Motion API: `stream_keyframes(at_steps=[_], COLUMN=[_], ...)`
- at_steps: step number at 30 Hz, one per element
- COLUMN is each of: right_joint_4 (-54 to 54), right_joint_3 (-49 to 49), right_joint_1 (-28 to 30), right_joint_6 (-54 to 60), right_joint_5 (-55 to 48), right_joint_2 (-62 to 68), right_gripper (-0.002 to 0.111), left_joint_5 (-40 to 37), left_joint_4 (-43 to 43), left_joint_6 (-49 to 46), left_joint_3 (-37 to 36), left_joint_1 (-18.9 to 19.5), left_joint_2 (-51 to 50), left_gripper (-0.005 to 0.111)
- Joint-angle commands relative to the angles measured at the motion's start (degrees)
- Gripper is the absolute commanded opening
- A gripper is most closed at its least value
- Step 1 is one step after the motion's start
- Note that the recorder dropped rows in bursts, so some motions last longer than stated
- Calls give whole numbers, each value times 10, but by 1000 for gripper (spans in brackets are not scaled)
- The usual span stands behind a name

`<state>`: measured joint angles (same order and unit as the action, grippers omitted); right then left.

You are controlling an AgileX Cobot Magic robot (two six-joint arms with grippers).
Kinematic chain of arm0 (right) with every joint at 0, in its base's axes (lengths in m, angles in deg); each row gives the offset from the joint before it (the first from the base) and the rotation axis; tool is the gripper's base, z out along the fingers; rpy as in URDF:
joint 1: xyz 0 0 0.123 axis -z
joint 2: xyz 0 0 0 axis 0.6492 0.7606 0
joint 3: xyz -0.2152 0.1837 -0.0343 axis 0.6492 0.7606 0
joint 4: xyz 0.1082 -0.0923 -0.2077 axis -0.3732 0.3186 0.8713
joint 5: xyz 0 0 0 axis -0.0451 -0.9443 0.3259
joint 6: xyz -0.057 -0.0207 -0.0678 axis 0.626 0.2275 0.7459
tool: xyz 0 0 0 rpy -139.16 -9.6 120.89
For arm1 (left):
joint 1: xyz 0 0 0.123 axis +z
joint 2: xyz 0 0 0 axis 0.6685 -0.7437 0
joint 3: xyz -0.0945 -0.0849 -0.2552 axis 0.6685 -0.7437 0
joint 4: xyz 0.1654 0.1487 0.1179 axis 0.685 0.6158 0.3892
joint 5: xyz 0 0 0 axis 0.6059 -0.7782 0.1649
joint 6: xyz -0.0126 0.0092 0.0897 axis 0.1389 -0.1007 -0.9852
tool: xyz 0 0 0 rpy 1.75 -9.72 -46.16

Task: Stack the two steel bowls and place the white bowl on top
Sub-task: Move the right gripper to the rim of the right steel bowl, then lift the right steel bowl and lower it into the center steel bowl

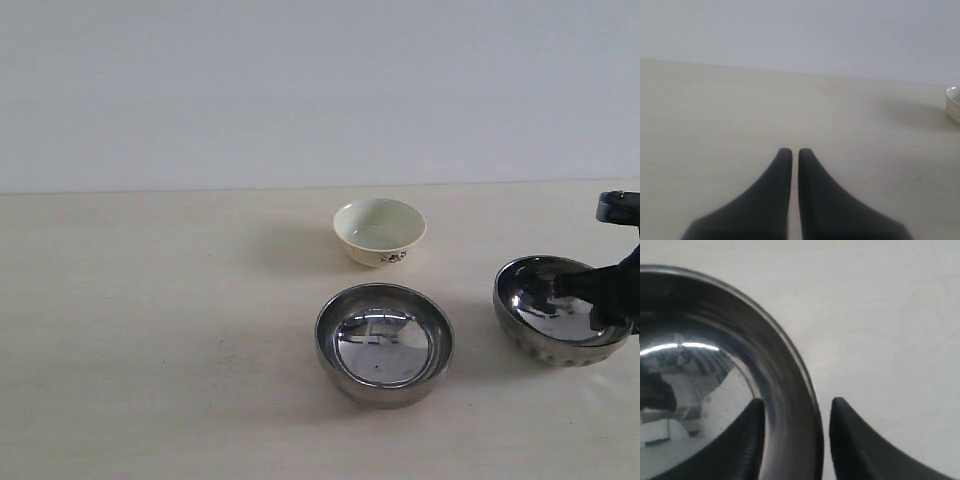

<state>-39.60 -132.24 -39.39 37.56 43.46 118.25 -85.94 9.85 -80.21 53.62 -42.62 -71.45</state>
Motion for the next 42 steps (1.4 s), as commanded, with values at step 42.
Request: stream_keyframes(at_steps=[42], right_joint_4=[-478], right_joint_3=[-39], right_joint_1=[-146], right_joint_6=[460], right_joint_5=[-138], right_joint_2=[-105], right_gripper=[0], left_joint_5=[1], left_joint_4=[1], left_joint_6=[5], left_joint_3=[-2], left_joint_1=[1], left_joint_2=[1], left_gripper=[4])
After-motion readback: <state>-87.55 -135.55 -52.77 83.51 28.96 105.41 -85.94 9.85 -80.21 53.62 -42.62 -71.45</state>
